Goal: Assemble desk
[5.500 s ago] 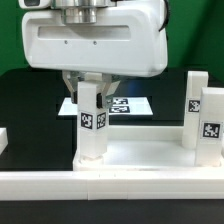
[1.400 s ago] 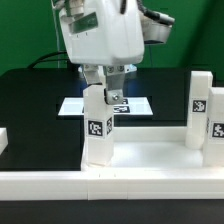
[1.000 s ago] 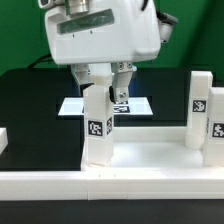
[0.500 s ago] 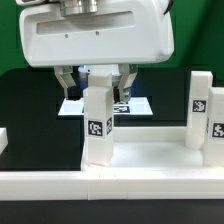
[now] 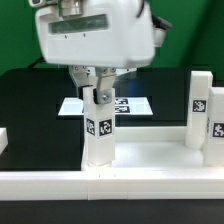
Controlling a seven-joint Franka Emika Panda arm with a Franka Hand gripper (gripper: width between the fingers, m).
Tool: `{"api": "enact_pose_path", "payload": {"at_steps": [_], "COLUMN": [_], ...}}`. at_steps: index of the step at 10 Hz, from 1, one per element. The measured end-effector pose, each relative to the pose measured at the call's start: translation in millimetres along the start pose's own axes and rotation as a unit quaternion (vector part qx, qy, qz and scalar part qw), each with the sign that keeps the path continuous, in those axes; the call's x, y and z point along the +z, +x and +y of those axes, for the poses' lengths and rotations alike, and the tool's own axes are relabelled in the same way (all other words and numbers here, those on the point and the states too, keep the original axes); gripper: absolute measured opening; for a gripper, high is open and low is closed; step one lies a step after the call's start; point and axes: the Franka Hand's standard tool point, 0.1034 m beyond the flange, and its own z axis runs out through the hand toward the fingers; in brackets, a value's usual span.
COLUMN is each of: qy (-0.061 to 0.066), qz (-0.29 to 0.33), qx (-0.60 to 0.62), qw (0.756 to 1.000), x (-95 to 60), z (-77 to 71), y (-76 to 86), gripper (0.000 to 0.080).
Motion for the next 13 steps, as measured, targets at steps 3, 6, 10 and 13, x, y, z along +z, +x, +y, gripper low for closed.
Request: {"api": "enact_pose_path", "payload": {"at_steps": [3,6,10,13], "qy": [-0.002,0.002,-0.002,0.007], "qz": [-0.027,-0.034,-0.019,-0.009], "qx": [0.273,0.356,0.210,0.028], "qw": [0.962,0.934,0.977,1.000], "x": [-1.0,-0.9,-1.0,-0.6], "z": [-2.7,-0.9,-2.9,-5.4], "y": [-3.6,-0.9,-8.1,-11.8], "gripper": [0.0293,0.0294,0.0615,0.0642]}}
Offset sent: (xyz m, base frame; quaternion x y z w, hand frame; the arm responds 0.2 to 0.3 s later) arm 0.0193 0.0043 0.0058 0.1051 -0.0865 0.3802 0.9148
